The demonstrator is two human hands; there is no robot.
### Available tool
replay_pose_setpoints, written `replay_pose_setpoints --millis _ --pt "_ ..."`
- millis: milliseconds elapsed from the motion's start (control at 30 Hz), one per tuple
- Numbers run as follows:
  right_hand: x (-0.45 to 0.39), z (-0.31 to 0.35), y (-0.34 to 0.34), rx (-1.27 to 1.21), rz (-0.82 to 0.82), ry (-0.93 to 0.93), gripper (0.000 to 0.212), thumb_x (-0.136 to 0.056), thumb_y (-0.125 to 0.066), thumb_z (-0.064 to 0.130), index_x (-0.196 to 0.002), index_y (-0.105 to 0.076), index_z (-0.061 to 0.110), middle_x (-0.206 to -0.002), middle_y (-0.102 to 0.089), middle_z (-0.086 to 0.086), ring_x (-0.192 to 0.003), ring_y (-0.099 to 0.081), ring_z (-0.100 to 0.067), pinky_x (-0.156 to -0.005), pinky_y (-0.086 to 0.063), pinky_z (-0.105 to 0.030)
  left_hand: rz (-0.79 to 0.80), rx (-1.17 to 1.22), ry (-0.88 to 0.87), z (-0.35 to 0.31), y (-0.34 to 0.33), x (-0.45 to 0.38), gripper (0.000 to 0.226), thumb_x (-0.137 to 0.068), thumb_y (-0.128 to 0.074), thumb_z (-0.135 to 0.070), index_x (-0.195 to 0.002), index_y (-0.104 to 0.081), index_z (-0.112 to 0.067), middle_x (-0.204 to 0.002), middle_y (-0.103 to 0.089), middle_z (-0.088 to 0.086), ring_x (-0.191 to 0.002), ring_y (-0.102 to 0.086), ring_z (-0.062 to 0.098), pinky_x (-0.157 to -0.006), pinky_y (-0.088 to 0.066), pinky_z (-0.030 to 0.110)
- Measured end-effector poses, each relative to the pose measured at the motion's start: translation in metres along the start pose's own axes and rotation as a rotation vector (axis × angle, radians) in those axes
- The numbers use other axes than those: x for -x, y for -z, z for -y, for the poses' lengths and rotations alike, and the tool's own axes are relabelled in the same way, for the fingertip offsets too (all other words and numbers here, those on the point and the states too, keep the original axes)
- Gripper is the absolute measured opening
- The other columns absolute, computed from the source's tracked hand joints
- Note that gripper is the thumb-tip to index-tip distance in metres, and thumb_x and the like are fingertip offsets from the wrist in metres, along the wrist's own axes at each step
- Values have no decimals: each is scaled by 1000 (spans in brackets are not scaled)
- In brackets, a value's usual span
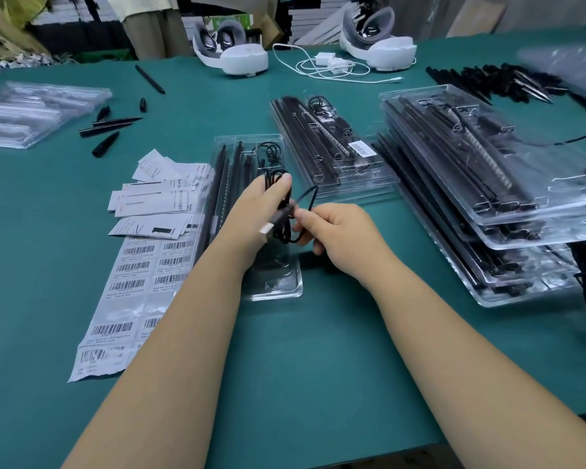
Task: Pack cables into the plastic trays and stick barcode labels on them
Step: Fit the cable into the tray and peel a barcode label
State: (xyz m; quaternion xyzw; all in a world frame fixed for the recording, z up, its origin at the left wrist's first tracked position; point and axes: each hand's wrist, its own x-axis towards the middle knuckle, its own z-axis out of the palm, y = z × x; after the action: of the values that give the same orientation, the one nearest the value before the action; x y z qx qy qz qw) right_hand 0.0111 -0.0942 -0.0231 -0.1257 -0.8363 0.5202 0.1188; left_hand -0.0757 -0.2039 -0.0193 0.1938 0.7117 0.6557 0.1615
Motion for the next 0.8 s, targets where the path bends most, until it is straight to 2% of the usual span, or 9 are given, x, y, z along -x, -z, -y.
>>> replay_pose_setpoints --millis 67,167,300,400,533,600,667,733,800 --pt "1 -1 -5 -95 47 -37 39 -97 -50 33 -67 -61 11 -46 -59 6 -37 -43 -1 -42 -34 -12 40 4 40 -3 -1 2 16 -81 -51 -27 -89 -63 -20 -65 -59 -1 -56 -53 16 -51 -39 22" --pt "2 -3 -7 -22 4 10 47 -98 -47 34 -54 -54 20 -40 -51 10 -40 -45 0 -46 -32 -11 160 -111 -4 -4 1 8 38 -57 -46 -15 -84 -70 -23 -61 -55 5 -63 -44 22 -46 -34 19" --pt "-1 -1 -3 202 44 -37 47 -97 -42 40 -55 -43 19 -55 -48 5 -58 -45 -14 -59 -34 -28 186 -180 -49 -3 -1 11 21 -59 -54 -21 -77 -65 -20 -62 -54 -6 -55 -43 8 -49 -33 20" --pt "2 3 -1 287 96 30 42 -98 -40 28 -57 -38 20 -58 -42 4 -61 -40 -19 -60 -32 -32 180 -222 -55 -1 -2 11 27 -64 -61 -33 -73 -59 -7 -65 -49 2 -61 -44 15 -60 -34 29" --pt "4 6 -1 298 106 50 35 -94 -44 27 -66 -59 12 -62 -55 -1 -73 -56 -28 -66 -47 -38 64 -285 -89 3 -9 11 37 -79 -65 -42 -58 -54 -13 -46 -54 1 -45 -52 15 -55 -42 28" --pt "4 6 -2 294 29 67 35 -90 -51 31 -61 -59 12 -58 -57 -1 -67 -54 -24 -61 -45 -35 -19 -312 -99 5 -12 9 39 -81 -60 -43 -59 -50 -13 -44 -46 -1 -45 -44 15 -56 -37 29" --pt "5 5 -3 202 -144 117 23 -82 -58 29 -62 -55 20 -57 -54 5 -62 -49 -15 -58 -39 -30 -62 -294 -102 6 -11 7 42 -86 -58 -42 -55 -47 -17 -49 -40 -4 -49 -39 14 -57 -32 30" --pt "5 5 -1 26 -326 182 3 -76 -57 25 -79 -58 23 -74 -56 10 -73 -49 -12 -68 -39 -23 -83 -299 -104 6 -9 5 49 -92 -54 -43 -48 -49 -21 -47 -42 -7 -45 -38 10 -55 -33 28" --pt "2 1 4 127 -405 231 22 -79 -57 18 -100 -62 20 -96 -57 7 -94 -46 -15 -81 -32 -17 -89 -316 -123 7 -8 4 50 -94 -51 -45 -50 -50 -21 -47 -46 -9 -43 -40 6 -51 -35 23"
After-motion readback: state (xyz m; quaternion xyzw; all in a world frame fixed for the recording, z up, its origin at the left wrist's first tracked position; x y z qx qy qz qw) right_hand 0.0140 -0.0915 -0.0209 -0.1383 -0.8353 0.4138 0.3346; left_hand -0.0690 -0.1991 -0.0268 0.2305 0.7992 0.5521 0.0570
